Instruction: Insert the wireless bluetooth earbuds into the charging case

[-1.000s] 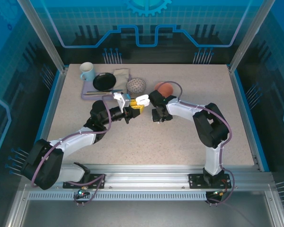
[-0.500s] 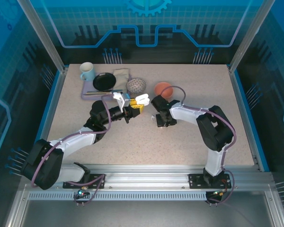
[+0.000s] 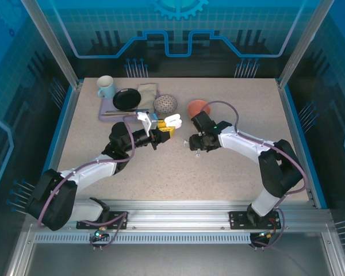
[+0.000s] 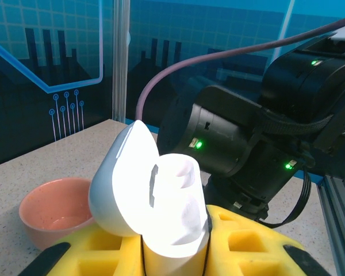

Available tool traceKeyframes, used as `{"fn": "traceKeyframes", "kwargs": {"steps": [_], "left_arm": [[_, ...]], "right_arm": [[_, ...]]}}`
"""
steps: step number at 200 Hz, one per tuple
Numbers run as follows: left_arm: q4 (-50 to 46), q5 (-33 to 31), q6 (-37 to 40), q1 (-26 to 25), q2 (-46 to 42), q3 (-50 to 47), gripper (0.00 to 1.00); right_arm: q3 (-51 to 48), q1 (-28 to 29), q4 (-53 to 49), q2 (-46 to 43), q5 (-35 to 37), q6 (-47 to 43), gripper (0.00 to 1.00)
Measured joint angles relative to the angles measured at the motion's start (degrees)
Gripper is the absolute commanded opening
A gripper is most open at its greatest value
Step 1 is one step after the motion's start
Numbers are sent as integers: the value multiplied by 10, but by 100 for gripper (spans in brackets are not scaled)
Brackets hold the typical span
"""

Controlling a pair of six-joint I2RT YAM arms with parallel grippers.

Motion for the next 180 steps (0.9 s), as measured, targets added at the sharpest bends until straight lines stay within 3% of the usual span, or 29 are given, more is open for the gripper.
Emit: {"fn": "traceKeyframes", "kwargs": {"steps": [49,121,180], "left_arm": [[0,-4,0,0,0,0,0],[0,-7,0,0,-1,0,0],[0,-11,0,0,-1,0,0]], "right_arm": [[-1,0,18,59,-40,8,64],[-10,3,38,76,-71,20,60],[-43,66,52,46,-101,45,59]]}}
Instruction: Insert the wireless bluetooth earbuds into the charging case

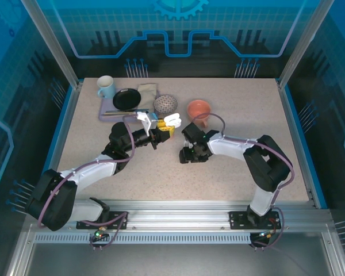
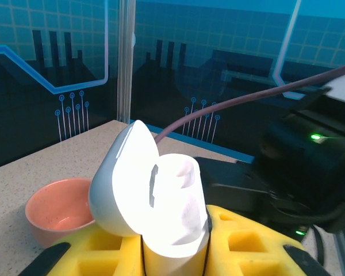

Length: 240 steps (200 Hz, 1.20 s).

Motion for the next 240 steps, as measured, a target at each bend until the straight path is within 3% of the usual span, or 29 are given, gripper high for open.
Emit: {"fn": "traceKeyframes", "kwargs": {"steps": [26,63,115,186,240], "left_arm": [[0,-4,0,0,0,0,0],[0,-6,0,0,-1,0,0],[1,-6,0,0,-1,0,0],[1,-8,0,0,-1,0,0],[1,-8,0,0,-1,0,0]], "right_arm": [[-31,11,6,-54,-7,2,58],[-28,-23,0,-89,19,-57,57],[41,-37,-42,-27,62,-158,58],[64,-2,-66,38,92,-160,56],[83,2,-74,63,111,-160,49]]}}
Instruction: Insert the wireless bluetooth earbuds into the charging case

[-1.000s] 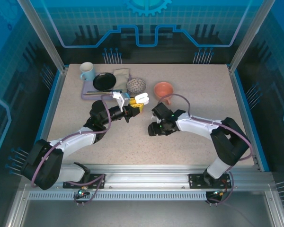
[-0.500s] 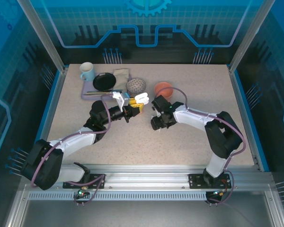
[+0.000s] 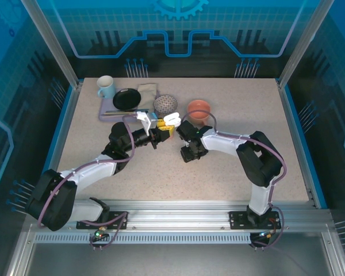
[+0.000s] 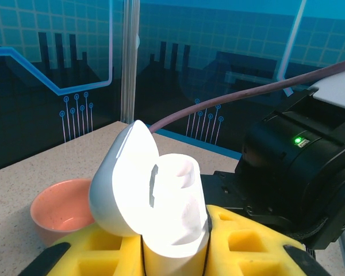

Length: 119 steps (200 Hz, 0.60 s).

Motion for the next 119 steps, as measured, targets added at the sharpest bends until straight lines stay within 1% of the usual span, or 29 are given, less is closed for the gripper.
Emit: {"fn": "traceKeyframes", "kwargs": {"steps": [51,91,119], "left_arm": [[0,0,0,0,0,0,0],[0,-2,0,0,0,0,0],[0,-2,0,0,0,0,0]], "right_arm": [[12,0,-5,15,5,0,46],[12,0,-5,15,4,3,41],[7,3,1,12,4,8,40]]}}
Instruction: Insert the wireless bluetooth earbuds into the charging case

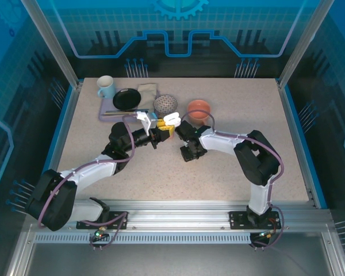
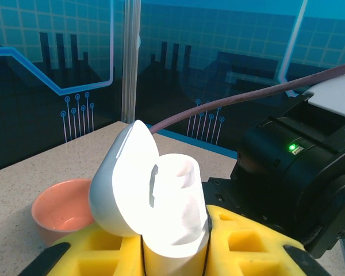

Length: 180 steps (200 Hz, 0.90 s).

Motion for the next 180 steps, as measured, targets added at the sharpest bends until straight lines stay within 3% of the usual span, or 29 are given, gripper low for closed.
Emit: {"fn": "traceKeyframes", "kwargs": {"steps": [54,130,180], "left_arm": [[0,0,0,0,0,0,0],[0,0,0,0,0,0,0],[0,0,0,0,0,0,0]], "right_arm": [[-9,0,3,-8,5,8,42],[-11,0,3,-9,3,15,26],[-27,-1,3,-23,9,21,25]]}}
